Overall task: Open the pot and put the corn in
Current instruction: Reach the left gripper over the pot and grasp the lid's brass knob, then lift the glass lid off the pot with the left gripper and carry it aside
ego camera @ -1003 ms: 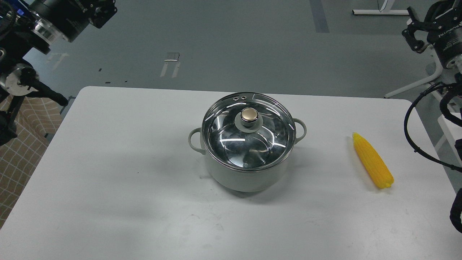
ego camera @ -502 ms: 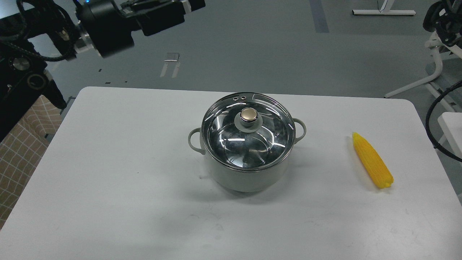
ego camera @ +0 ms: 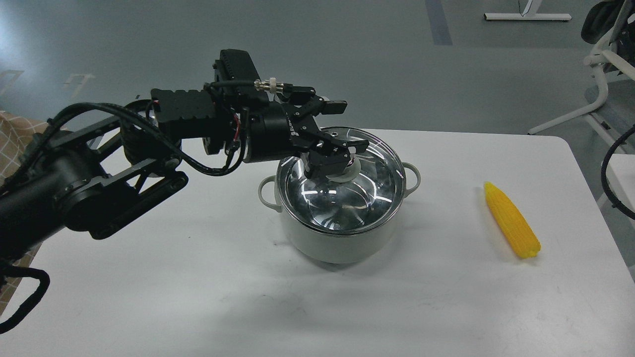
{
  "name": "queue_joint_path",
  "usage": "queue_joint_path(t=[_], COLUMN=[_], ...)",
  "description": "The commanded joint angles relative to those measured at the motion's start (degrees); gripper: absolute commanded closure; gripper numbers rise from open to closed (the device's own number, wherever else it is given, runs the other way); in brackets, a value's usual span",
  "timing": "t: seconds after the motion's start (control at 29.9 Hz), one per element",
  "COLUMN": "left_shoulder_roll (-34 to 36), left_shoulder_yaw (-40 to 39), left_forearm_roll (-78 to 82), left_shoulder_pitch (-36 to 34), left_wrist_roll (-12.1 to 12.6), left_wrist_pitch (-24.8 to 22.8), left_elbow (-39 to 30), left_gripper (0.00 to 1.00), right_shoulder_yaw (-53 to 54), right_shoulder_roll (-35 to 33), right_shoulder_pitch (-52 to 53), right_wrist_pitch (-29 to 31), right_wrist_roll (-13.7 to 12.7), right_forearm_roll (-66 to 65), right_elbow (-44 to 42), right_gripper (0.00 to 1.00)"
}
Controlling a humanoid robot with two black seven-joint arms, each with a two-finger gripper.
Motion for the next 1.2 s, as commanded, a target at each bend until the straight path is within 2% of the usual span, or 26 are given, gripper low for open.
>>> queue_joint_path(t=[0.0, 0.2, 0.43, 0.74, 0.84, 1.07, 1.17], left_shoulder_roll=[-2.39, -5.12, -4.95, -5.04, -5.04, -4.95, -4.95], left_shoulder_yaw=[0.42, 2.26, 4.63, 6.39, 6.31, 6.22, 6.13], left_forearm_roll=[0.12, 0.12, 0.12, 0.12, 0.12, 0.12, 0.12], left_shoulder_pitch=[0.63, 0.90, 0.98, 1.42, 1.51, 1.86, 1.69], left_wrist_roll=[0.01, 0.01, 0.01, 0.10, 0.10, 0.10, 0.01], left_wrist_pitch=[0.01, 2.90, 3.52, 5.10, 5.19, 6.42, 6.42], left_elbow=[3.16, 10.19, 11.95, 13.54, 13.80, 14.68, 14.68], left_gripper=[0.20, 0.22, 0.29, 0.31, 0.36, 0.62, 0.68], right_shoulder_yaw=[0.07, 0.07, 0.07, 0.16, 0.69, 0.51, 0.51], right_shoulder_roll=[0.04, 0.22, 0.39, 0.66, 0.66, 0.57, 0.66], right_shoulder_pitch=[-0.60, -1.04, -1.13, -1.13, -1.05, -0.96, -1.04], right_wrist_pitch=[-0.01, -0.01, -0.01, -0.01, -0.01, -0.01, -0.01], right_wrist_roll=[0.09, 0.97, 1.15, 1.15, 1.15, 1.06, 1.06], right_forearm_roll=[0.00, 0.00, 0.00, 0.00, 2.80, 4.39, 4.39], right_elbow=[-0.01, -0.09, -0.27, -0.27, -0.27, -0.01, -0.01], right_gripper=[0.00, 0.00, 0.00, 0.00, 0.00, 0.00, 0.00])
